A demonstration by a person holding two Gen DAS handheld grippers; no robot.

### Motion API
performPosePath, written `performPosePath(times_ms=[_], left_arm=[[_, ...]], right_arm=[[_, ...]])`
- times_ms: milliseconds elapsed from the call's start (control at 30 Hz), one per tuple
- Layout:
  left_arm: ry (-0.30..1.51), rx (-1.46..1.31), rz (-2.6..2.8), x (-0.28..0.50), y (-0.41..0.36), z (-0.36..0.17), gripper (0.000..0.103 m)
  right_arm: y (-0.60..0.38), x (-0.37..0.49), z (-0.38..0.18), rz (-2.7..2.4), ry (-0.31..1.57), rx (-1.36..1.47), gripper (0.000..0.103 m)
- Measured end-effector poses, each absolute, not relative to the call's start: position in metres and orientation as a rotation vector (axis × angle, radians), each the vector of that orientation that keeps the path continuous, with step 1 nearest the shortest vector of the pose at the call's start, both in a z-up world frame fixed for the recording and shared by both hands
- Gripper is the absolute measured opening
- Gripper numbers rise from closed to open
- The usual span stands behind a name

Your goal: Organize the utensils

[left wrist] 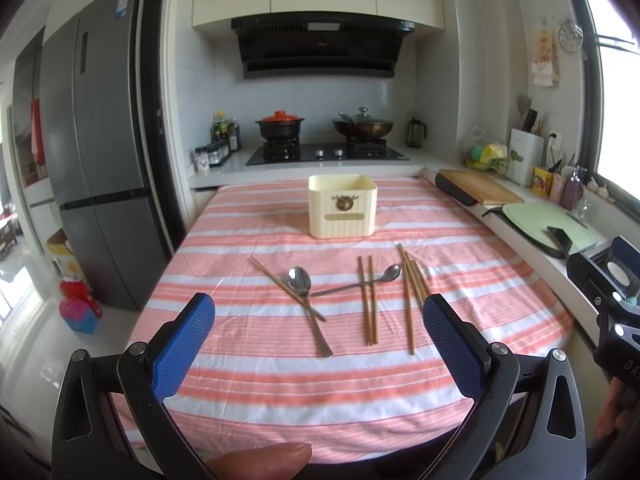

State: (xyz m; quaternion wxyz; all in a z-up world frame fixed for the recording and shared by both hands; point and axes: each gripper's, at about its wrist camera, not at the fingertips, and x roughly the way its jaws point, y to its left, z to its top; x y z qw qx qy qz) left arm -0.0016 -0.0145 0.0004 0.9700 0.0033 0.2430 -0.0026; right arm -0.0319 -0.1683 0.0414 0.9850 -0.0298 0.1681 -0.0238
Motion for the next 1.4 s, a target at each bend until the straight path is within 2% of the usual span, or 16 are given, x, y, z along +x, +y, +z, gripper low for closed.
performPosePath(times_ms=[1400], left_arm=[[0.489, -0.008, -0.047, 0.0019, -0.0164, -0.0071, 0.103]], right_arm=[[-0.1743, -0.0266, 0.0356, -0.048, 0.360, -0.039, 0.103]])
